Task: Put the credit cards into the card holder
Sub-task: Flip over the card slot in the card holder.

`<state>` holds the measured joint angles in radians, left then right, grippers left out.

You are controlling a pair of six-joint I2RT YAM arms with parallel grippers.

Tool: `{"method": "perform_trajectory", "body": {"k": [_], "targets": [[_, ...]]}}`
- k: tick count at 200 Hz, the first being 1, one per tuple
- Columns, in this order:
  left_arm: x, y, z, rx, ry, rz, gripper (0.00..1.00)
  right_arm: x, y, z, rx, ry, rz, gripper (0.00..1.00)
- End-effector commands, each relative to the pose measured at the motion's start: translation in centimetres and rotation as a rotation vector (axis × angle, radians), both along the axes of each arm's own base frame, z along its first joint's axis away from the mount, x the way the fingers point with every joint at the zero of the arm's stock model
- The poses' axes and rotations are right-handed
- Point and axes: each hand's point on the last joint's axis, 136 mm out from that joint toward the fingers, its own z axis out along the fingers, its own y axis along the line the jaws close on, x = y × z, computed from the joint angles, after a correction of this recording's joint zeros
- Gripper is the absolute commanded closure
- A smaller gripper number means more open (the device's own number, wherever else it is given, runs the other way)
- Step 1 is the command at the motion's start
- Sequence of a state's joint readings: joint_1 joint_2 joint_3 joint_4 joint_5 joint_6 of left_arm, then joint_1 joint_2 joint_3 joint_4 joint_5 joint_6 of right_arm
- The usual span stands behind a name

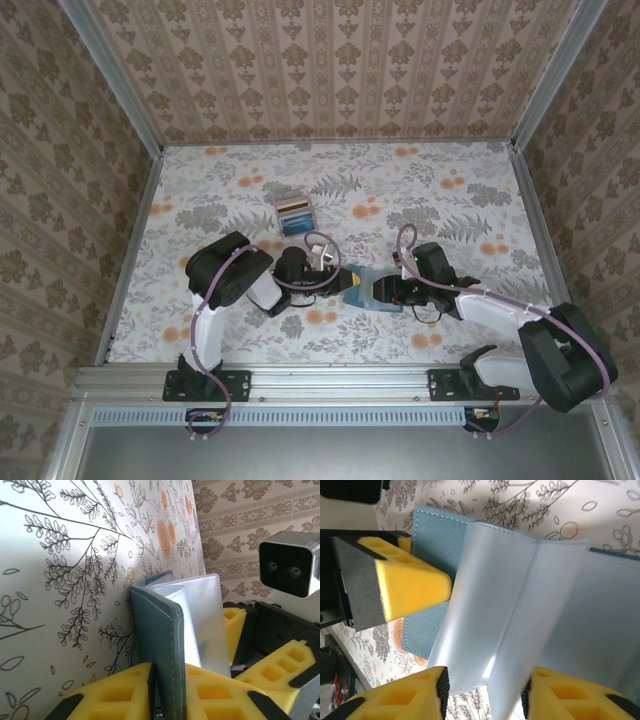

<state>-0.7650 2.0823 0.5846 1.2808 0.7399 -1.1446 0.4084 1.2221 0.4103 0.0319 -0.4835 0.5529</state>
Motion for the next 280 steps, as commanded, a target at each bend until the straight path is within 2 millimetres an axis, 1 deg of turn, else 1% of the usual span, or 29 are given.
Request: {"method": "perform_trajectory", "body": {"k": [1,11,20,29,39,49,66,74,85,92,105,129,143,153,169,189,196,206,215,230,239,244,247,261,276,280], "targets": [[-0.3,0.7,-1.2,0.033,0.012,0.008,0.80,0.4,-1.9,1.0,-0.070,-0.018,-0.093,0.50],[-0.3,0.8,-1.3,0.035,0.014,0.013,0.80,0.5,-3.1,1.7,-0.120,-0.028,-0.146,0.46],[-0.3,0.8,-1.3,0.036,0.011,0.014,0.80,0.5,-4.0,2.2,-0.154,-0.038,-0.182,0.46],[-0.3,0.8,-1.2,0.035,0.009,0.013,0.80,0.5,-5.3,2.8,-0.207,-0.046,-0.234,0.45],[-0.3,0.8,-1.2,0.036,0.008,0.014,0.79,0.5,-6.4,3.3,-0.247,-0.047,-0.279,0.48],[-0.2,0.8,-1.0,0.032,0.005,0.018,0.74,0.4,-7.0,4.1,-0.270,-0.050,-0.305,0.52],[-0.1,1.1,-0.6,0.034,-0.008,0.033,0.68,0.5,-6.0,5.6,-0.233,-0.060,-0.274,0.53],[-0.1,1.1,-0.3,0.034,-0.016,0.036,0.65,0.6,-5.0,6.2,-0.184,-0.052,-0.245,0.53],[0.0,1.4,-0.1,0.036,-0.022,0.040,0.63,0.6,-3.4,6.3,-0.123,-0.027,-0.198,0.54],[0.1,1.4,0.3,0.032,-0.027,0.042,0.61,0.5,-2.6,6.1,-0.093,-0.005,-0.175,0.55],[0.2,1.8,0.6,0.032,-0.034,0.054,0.58,0.5,-1.3,5.3,-0.087,0.027,-0.129,0.66],[0.5,2.4,0.8,0.052,-0.051,0.064,0.53,0.1,-0.3,3.5,-0.166,0.063,-0.065,0.75],[0.6,2.9,0.8,0.060,-0.054,0.075,0.52,0.1,0.1,2.6,-0.205,0.084,-0.047,0.74],[0.7,3.3,0.9,0.063,-0.052,0.087,0.52,0.1,0.5,2.4,-0.227,0.096,-0.027,0.73],[0.8,4.0,1.0,0.067,-0.056,0.101,0.51,0.0,0.9,1.6,-0.327,0.104,-0.005,0.70],[0.9,4.8,1.2,0.076,-0.056,0.110,0.51,0.0,1.2,0.8,-0.392,0.117,-0.001,0.71],[0.9,5.1,1.3,0.085,-0.058,0.117,0.51,0.0,0.9,-0.2,-0.429,0.147,-0.013,0.73],[0.9,5.6,1.2,0.107,-0.064,0.128,0.51,0.1,0.4,-0.7,-0.480,0.154,-0.027,0.75],[0.8,5.9,1.2,0.130,-0.071,0.126,0.51,0.1,-0.4,-1.1,-0.535,0.151,-0.049,0.76],[0.6,6.2,1.4,0.168,-0.084,0.113,0.51,0.2,-1.7,-1.7,-0.593,0.143,-0.090,0.74],[0.4,6.6,1.6,0.190,-0.092,0.112,0.50,0.0,-2.3,-2.1,-0.614,0.144,-0.098,0.70],[0.2,6.7,1.7,0.204,-0.096,0.104,0.49,-0.1,-2.4,-2.3,-0.615,0.143,-0.097,0.68],[0.5,7.1,1.4,0.232,-0.101,0.126,0.49,-0.1,-2.4,-2.3,-0.613,0.142,-0.097,0.66],[0.5,8.1,1.6,0.317,-0.119,0.145,0.46,-0.3,-2.3,-2.4,-0.598,0.143,-0.089,0.60],[0.7,9.0,2.9,0.410,-0.144,0.152,0.45,-0.3,-1.8,-1.7,-0.552,0.127,-0.092,0.60],[0.8,9.4,3.7,0.438,-0.162,0.152,0.44,-0.2,-1.7,-1.4,-0.541,0.119,-0.098,0.60]]}}
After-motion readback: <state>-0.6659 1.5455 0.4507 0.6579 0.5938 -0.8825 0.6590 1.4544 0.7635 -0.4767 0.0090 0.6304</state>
